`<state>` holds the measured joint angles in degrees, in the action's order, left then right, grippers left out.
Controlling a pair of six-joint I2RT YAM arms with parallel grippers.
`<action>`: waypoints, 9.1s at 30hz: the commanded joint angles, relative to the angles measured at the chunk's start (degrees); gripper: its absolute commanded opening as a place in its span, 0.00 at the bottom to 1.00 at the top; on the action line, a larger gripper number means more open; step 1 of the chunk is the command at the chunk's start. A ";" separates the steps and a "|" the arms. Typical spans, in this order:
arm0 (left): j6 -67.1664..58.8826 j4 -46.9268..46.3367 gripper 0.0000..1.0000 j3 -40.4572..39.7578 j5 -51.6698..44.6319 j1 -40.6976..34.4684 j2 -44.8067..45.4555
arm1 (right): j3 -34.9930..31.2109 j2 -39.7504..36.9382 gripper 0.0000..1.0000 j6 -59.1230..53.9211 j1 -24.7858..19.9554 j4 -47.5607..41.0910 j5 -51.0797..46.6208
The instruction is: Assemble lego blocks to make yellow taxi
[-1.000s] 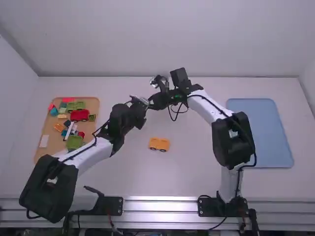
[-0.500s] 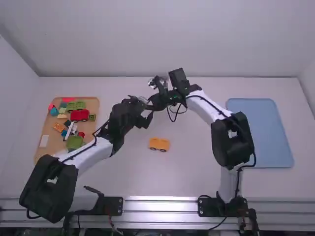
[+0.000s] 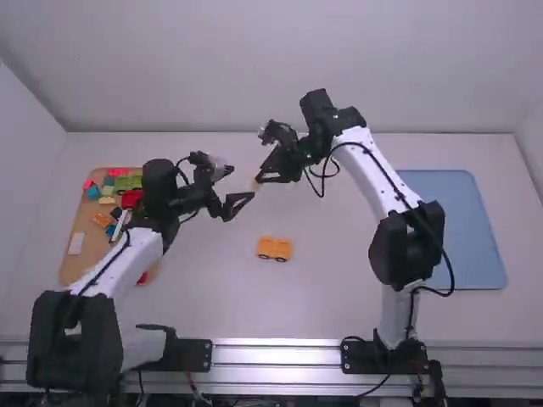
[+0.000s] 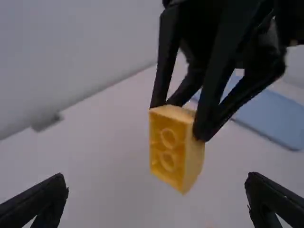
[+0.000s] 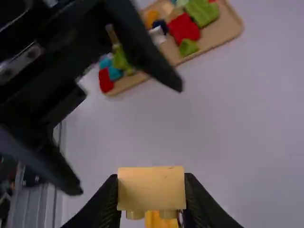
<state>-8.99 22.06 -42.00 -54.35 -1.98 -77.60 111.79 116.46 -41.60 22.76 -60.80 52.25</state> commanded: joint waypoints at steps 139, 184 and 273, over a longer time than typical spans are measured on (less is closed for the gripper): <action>5.53 -28.17 0.99 -14.38 34.27 -0.26 5.49 | -33.22 -7.06 0.01 14.10 6.05 9.66 -51.84; 7.54 -34.03 0.99 -16.11 35.87 -0.24 7.21 | -36.04 -20.13 0.99 -3.87 4.00 15.32 -43.39; -52.96 -7.76 0.99 -0.72 -7.50 -8.46 -35.30 | -76.08 -11.78 0.27 -9.20 -19.76 74.69 8.17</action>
<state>-62.11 14.26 -42.85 -61.19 -9.82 -111.61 34.06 107.79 -51.59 1.69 15.29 58.37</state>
